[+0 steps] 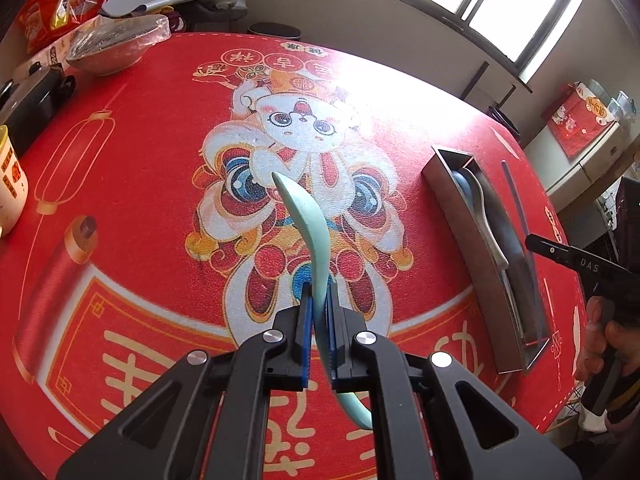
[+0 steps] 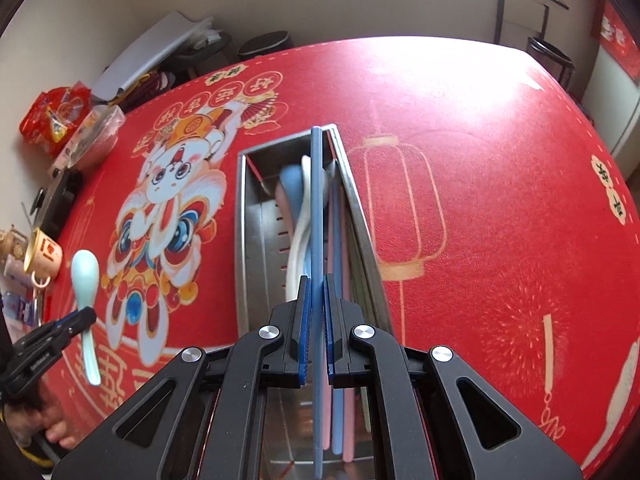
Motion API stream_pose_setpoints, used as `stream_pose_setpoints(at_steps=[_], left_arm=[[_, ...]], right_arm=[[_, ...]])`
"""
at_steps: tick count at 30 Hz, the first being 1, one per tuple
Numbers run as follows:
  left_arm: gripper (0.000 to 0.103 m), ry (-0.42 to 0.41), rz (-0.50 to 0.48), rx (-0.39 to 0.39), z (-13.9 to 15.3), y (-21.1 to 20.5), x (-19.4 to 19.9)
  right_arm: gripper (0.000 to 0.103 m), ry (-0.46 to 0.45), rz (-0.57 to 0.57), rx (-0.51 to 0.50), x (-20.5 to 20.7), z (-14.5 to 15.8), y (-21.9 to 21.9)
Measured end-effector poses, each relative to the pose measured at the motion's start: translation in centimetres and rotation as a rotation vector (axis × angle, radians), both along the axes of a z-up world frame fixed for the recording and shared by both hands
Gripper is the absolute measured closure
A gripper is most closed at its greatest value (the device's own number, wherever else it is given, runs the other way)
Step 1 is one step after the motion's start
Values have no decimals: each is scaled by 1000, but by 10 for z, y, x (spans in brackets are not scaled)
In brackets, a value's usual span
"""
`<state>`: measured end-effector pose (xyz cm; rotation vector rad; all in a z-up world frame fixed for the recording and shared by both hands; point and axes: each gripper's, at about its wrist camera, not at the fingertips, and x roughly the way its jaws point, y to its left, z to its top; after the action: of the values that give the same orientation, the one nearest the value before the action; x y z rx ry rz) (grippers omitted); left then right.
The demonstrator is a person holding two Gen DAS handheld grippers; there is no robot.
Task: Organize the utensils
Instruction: 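Carry the blue chopstick into the caddy and open the right tool, then lower the mint-green spoon into the caddy and open the left tool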
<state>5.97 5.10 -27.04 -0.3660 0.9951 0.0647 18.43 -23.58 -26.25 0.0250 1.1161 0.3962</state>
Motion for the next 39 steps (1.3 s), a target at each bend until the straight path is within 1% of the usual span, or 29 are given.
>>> stream_pose_setpoints(at_steps=[7, 17, 22, 25, 27, 28, 29, 30, 33, 34, 37, 39], left_arm=[[97, 1, -19, 11, 5, -17, 6], [97, 1, -30, 29, 15, -36, 10], [97, -2, -48, 36, 20, -51, 19], [97, -4, -67, 35, 22, -62, 26], [97, -3, -79, 27, 22, -70, 32], [97, -2, -85, 22, 23, -75, 35], [97, -2, -91, 15, 23, -79, 38], [97, -1, -97, 10, 23, -83, 42], [97, 1, -119, 2, 23, -98, 53], [97, 1, -128, 3, 24, -104, 56], [97, 3, -152, -5, 23, -120, 68], [97, 2, -166, -14, 23, -129, 76]], right_arm=[[97, 67, -11, -4, 7, -21, -3], [96, 107, 26, -24, 14, -32, 4], [95, 93, 38, 9, 11, -23, -3], [95, 60, 48, 25, 8, -13, -10], [92, 39, 49, 39, 6, -6, -16], [81, 30, 48, 47, 5, -2, -20], [58, 19, 47, 56, 5, 1, -23], [49, 5, 46, 67, 4, 5, -27], [47, -18, 60, 85, 3, 13, -36], [45, -21, 62, 90, 4, 14, -39], [36, -29, 68, 108, 5, 17, -50], [26, -36, 74, 100, 5, 17, -56]])
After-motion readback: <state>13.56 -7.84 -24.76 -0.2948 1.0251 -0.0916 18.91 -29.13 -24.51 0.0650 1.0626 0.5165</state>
